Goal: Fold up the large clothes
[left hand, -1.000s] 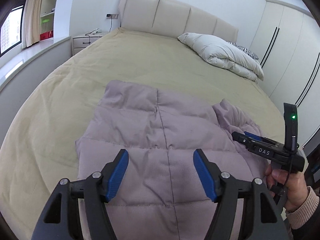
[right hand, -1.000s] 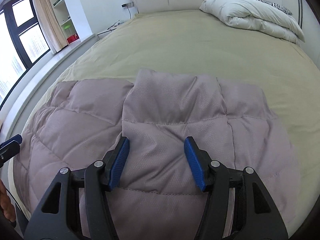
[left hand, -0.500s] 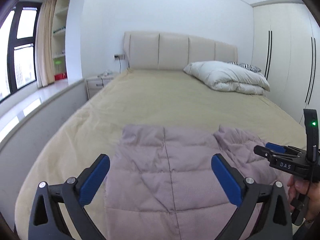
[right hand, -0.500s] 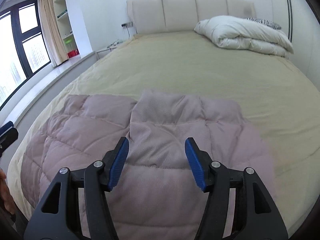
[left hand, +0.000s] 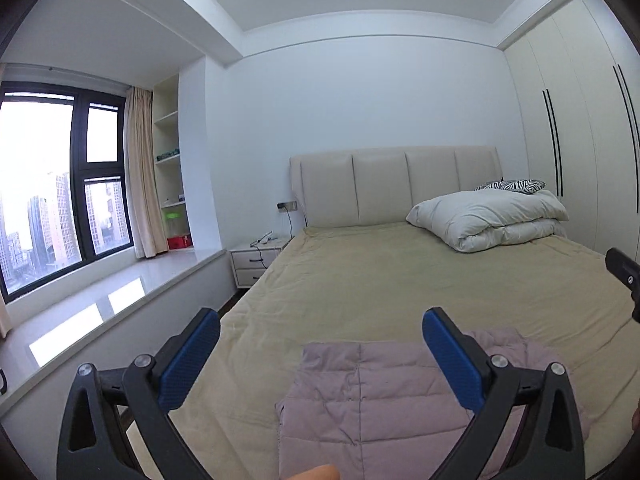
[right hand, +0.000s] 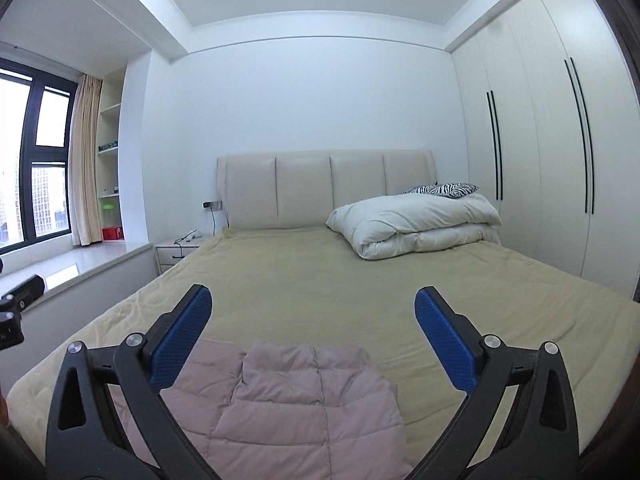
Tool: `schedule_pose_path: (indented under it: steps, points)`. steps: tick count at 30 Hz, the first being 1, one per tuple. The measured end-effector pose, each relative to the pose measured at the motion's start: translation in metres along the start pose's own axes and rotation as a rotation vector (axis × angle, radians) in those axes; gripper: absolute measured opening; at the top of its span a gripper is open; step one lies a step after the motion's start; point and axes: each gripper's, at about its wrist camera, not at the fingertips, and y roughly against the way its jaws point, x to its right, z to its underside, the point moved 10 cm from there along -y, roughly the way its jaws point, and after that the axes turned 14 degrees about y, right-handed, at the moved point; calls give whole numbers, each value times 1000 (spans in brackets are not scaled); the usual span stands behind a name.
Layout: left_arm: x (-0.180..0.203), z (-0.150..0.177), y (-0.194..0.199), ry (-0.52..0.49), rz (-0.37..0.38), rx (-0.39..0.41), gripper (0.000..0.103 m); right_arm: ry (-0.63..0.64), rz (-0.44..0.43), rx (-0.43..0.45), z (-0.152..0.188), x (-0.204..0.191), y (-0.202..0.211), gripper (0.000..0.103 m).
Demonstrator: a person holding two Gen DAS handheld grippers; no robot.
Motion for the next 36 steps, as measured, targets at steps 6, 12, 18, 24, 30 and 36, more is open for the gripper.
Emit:
schedule_pose_path:
  steps: [6,12,18,24,30,36]
  points:
    - [5,44,-5,42,16,-300,103,-29,-89,-186,-7,-9,19,103]
    - [1,109,-18,34,-16,-502,103,-15,-135,-468,54,-36,11,103]
    - [-13,145,-27,51,-72,-583,103,11,-148,-587,110,-62,3,103]
    - [-16,152,-31,56,-77,-601,103,49,-150,-665,140,-70,-17,103]
    - [-17,155,-34,61,-71,-615,103,63,-155,-686,145,-76,-20,103]
    - [-18,154,-34,60,-67,-611,103,64,-150,-679,141,-73,-18,103]
